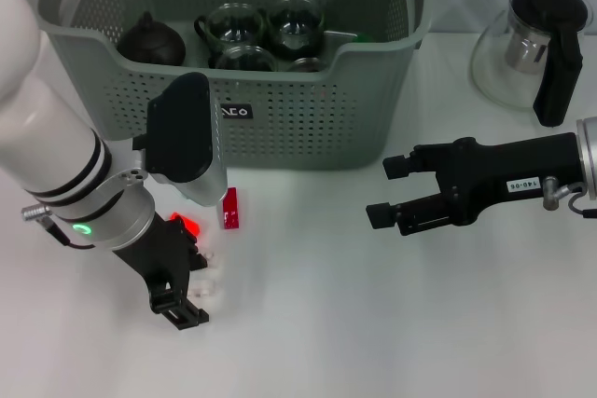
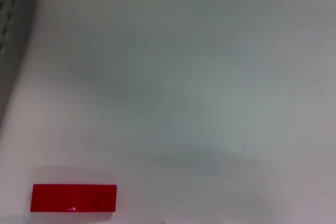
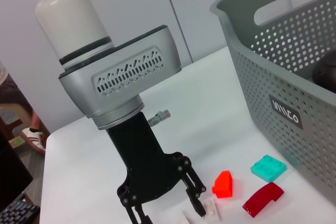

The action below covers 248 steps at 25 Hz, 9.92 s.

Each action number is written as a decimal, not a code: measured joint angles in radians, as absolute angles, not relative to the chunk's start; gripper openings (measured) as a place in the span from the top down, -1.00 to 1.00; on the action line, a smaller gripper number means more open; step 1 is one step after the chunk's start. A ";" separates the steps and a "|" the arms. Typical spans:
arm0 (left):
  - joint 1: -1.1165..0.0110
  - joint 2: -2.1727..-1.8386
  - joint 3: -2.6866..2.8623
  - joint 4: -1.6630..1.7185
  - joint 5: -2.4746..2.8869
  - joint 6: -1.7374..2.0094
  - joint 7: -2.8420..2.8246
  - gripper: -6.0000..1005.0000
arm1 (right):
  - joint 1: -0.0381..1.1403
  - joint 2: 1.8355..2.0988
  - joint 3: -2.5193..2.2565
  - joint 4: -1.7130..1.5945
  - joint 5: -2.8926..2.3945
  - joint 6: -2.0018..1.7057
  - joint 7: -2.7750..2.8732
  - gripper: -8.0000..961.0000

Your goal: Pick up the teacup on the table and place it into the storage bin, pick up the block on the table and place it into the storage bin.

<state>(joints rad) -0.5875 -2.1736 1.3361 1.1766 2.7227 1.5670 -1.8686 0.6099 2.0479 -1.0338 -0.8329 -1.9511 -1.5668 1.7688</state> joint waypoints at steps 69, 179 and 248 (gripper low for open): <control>-0.901 -2.009 0.837 0.935 2.357 1.122 -2.079 0.58 | 0.593 2.034 -1.002 -0.832 -1.959 -1.655 1.765 -0.97; -0.673 -2.158 1.350 1.089 2.856 1.358 -2.646 -0.72 | 0.617 2.039 -1.014 -0.781 -1.999 -1.651 1.689 -0.97; -0.826 -2.051 0.908 1.184 2.418 1.240 -2.289 -0.27 | 0.609 2.036 -0.996 -0.779 -1.993 -1.655 1.716 -0.97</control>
<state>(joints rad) -0.8259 -2.0508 0.9076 1.1845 2.4178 1.2396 -2.2891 0.6091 2.0356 -0.9955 -0.7792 -1.9925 -1.6548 1.7159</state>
